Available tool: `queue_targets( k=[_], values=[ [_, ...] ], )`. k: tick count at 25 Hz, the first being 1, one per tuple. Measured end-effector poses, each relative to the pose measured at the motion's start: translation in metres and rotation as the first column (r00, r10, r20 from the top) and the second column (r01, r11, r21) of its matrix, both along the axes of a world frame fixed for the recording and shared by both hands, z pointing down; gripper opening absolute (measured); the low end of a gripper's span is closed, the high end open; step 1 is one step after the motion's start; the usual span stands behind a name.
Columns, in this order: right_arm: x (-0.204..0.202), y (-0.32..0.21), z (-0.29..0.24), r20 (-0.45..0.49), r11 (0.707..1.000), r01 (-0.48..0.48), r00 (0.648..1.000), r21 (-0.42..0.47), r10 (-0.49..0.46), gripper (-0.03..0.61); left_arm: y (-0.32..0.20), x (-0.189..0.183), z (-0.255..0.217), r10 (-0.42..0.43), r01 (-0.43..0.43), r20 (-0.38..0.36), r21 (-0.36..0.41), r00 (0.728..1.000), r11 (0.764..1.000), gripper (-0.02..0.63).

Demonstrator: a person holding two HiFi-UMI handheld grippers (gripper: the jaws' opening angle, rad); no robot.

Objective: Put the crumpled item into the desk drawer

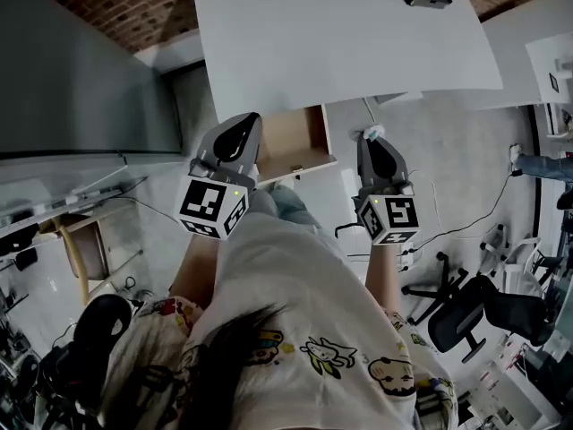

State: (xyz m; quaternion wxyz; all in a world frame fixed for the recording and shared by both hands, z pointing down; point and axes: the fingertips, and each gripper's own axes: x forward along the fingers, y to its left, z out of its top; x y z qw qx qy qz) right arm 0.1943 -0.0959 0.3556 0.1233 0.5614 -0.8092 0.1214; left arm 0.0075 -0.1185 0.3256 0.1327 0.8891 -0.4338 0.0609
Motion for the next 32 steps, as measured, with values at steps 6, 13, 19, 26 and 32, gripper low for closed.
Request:
queue_targets(
  k=[6,13,19,26,32],
  values=[
    [-0.007,-0.009,0.006,0.001,0.999,0.023,1.0,-0.024,-0.023,0.014,-0.008,-0.001,0.004,0.005,-0.005,0.011,-0.015,1.0,1.0,-0.002],
    [-0.023,-0.015,0.019,0.005,0.997,0.037,0.999,-0.063,-0.037,0.014,-0.012,-0.011,0.012,0.013,-0.012,0.029,-0.035,1.0,0.999,-0.002],
    [-0.038,-0.02,0.039,0.01,0.993,0.055,0.998,-0.101,-0.055,0.014,-0.011,-0.02,0.032,0.023,-0.02,0.033,-0.076,0.999,0.997,-0.002],
    [-0.05,-0.026,0.066,0.015,0.988,0.074,0.997,-0.134,-0.073,0.014,-0.006,-0.018,0.059,0.054,-0.049,0.041,-0.12,0.998,0.992,-0.002],
    [-0.059,-0.028,0.099,0.004,0.981,0.083,0.996,-0.176,-0.084,0.014,0.003,-0.015,0.093,0.098,-0.085,0.067,-0.176,0.993,0.981,-0.002]
  ],
)
